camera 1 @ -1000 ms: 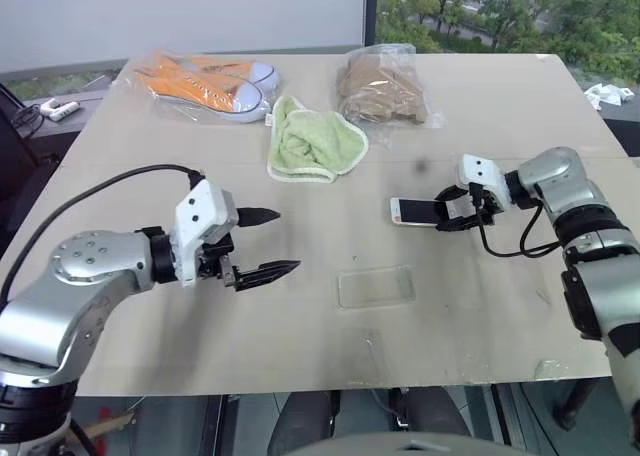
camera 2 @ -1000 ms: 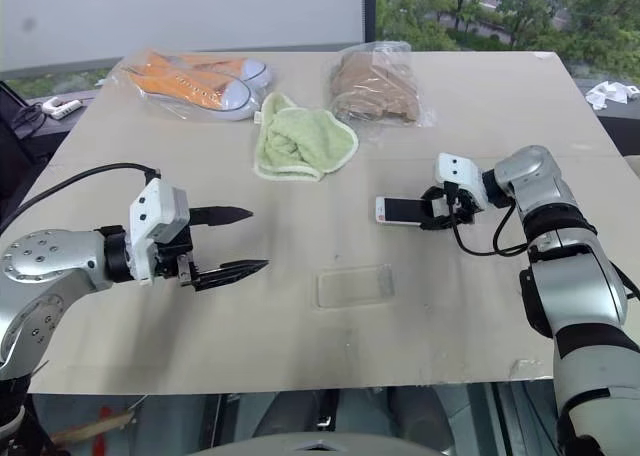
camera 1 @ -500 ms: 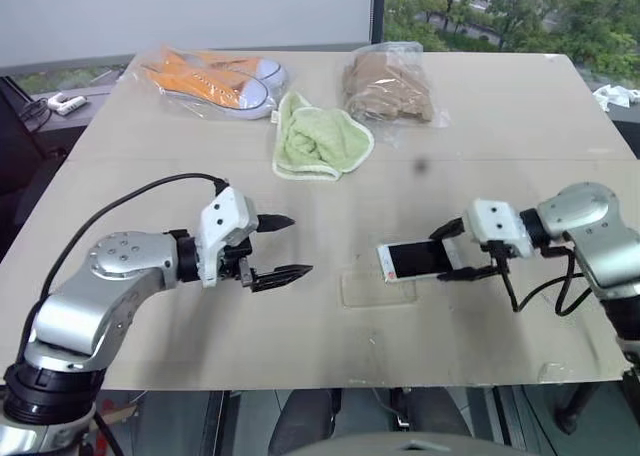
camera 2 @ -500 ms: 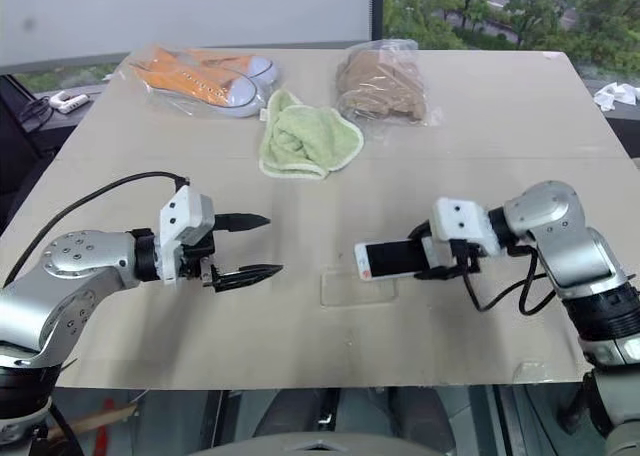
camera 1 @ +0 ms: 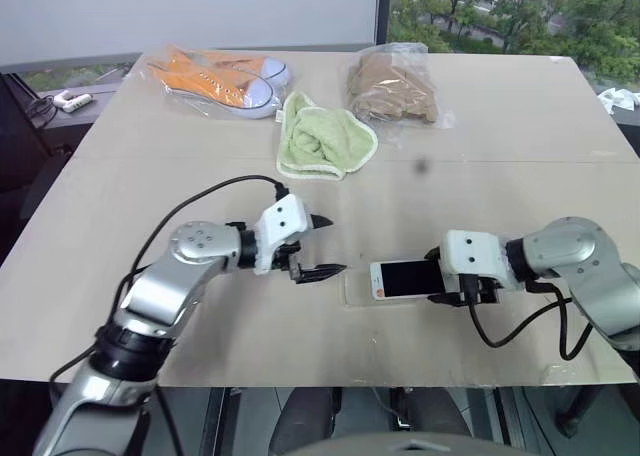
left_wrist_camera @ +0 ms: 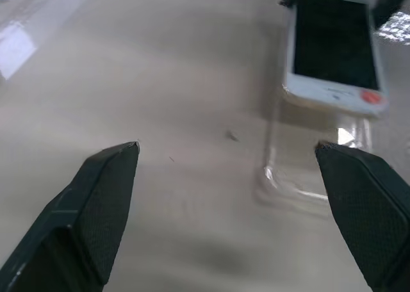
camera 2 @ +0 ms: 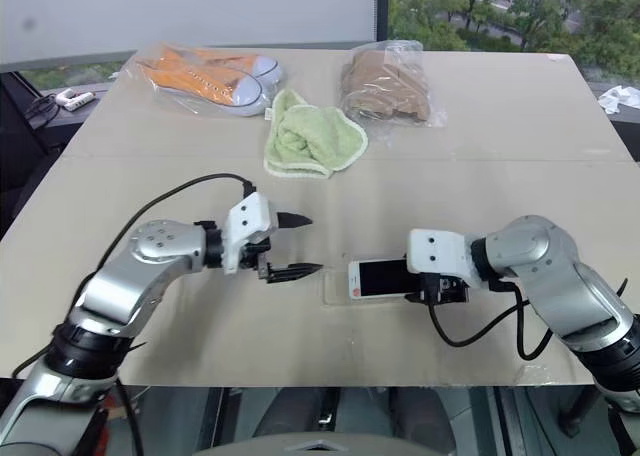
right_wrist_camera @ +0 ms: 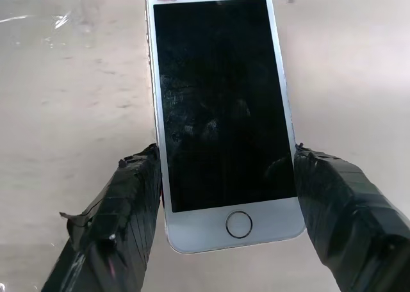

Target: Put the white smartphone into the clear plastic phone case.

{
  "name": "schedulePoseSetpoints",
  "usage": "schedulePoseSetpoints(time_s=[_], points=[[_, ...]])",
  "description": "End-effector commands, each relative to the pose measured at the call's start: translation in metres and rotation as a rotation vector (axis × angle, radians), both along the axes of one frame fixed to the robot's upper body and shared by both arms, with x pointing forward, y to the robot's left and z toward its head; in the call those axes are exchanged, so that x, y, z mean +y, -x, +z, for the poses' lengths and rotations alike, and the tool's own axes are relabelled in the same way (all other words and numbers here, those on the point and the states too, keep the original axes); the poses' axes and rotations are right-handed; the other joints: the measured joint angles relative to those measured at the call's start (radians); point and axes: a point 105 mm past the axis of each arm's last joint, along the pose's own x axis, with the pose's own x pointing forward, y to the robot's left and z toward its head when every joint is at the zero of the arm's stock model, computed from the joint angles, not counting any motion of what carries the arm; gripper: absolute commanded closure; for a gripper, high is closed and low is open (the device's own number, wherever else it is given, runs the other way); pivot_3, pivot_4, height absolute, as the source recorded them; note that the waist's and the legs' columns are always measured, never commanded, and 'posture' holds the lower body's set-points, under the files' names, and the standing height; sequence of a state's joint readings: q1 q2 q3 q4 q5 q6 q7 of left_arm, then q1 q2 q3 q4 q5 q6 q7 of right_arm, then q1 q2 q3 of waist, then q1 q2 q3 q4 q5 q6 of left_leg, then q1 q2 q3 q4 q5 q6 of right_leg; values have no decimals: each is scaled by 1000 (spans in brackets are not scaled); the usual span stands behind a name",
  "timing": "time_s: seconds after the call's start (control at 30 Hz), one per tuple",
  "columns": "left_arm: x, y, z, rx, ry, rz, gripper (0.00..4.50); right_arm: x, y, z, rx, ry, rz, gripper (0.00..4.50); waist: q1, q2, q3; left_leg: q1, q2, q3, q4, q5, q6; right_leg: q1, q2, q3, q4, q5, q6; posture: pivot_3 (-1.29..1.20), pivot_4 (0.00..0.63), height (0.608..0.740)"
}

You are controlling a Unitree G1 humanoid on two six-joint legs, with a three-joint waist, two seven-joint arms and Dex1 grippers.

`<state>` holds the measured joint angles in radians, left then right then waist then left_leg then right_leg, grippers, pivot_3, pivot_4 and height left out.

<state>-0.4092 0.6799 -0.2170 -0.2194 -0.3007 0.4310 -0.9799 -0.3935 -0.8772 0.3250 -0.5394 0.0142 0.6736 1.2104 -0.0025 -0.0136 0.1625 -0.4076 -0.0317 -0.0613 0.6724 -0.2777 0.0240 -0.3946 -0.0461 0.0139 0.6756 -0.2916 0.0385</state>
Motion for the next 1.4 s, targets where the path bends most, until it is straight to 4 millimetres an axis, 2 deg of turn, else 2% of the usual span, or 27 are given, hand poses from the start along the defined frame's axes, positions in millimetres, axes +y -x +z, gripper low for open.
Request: schedulePoseSetpoints(time_s=[0.03,0.17,0.43,0.6,0.63,0.67,0.73,0.83,0.87,0.9,0.93,1.1,1.23,1.4], points=[[-17,-2,5,-49,13,-41,0,5,4,6,-39,7,25,1721,-2,0,0,0,0,0,0,0,0,0,0,0,0,0,0,0,150,740],[-34,8,1,-22,36,-104,0,7,0,5,-52,11,9,1721,-8,0,0,0,0,0,0,0,0,0,0,0,1,0,0,0,150,740],[-45,12,-8,-18,9,-94,0,14,0,6,-43,4,3,1721,-8,0,0,0,0,0,2,0,0,0,0,0,2,0,0,0,150,740],[-52,14,5,-23,88,-72,0,14,0,7,-35,2,-11,1721,-7,-1,0,-1,0,-2,4,0,0,0,0,-1,2,0,0,0,150,740],[-54,17,6,-13,101,-87,550,14,0,7,-34,2,-12,1721,-7,-1,0,-2,0,-2,4,0,0,0,0,-1,2,0,0,0,150,740],[-56,19,7,-8,109,-95,806,14,0,7,-33,4,-15,1721,-7,-1,0,-1,0,-2,4,0,0,0,0,-1,2,0,0,0,150,740],[-59,27,7,27,119,-131,1903,14,0,7,-33,5,-20,1721,-8,-1,0,-1,0,-2,4,0,0,0,0,-1,2,0,0,0,150,740],[-57,30,5,47,103,-140,3230,14,-1,7,-33,5,-25,1721,-8,-1,0,-1,0,-2,4,0,0,0,0,-1,2,0,0,0,150,740],[-55,29,4,52,97,-137,3534,14,-1,7,-32,5,-26,1721,-8,-1,0,-1,0,-2,4,0,0,0,0,-1,2,0,0,0,150,740],[-54,30,3,62,87,-136,4164,14,-1,7,-30,5,-26,1721,-8,-1,0,-1,0,-2,5,0,0,0,0,-1,2,0,0,0,150,740],[-53,30,1,72,76,-137,4443,14,0,7,-27,6,-27,1721,-8,-1,0,-1,0,-2,5,0,0,0,0,-1,3,0,0,0,150,740],[-52,29,-13,70,12,-131,4443,14,1,7,-28,11,-24,1721,-7,-1,-1,-2,0,-2,5,0,0,0,0,-1,2,0,0,0,150,740],[-58,30,-14,85,30,-138,4443,14,1,5,-28,20,-23,1721,-6,-1,-1,-2,0,-2,6,0,0,0,0,-2,3,0,0,0,150,740],[-61,39,-22,125,19,-176,4443,16,0,4,-44,23,-23,1721,-7,-1,-1,-2,0,-3,7,0,0,0,0,-2,3,0,0,0,150,740]])
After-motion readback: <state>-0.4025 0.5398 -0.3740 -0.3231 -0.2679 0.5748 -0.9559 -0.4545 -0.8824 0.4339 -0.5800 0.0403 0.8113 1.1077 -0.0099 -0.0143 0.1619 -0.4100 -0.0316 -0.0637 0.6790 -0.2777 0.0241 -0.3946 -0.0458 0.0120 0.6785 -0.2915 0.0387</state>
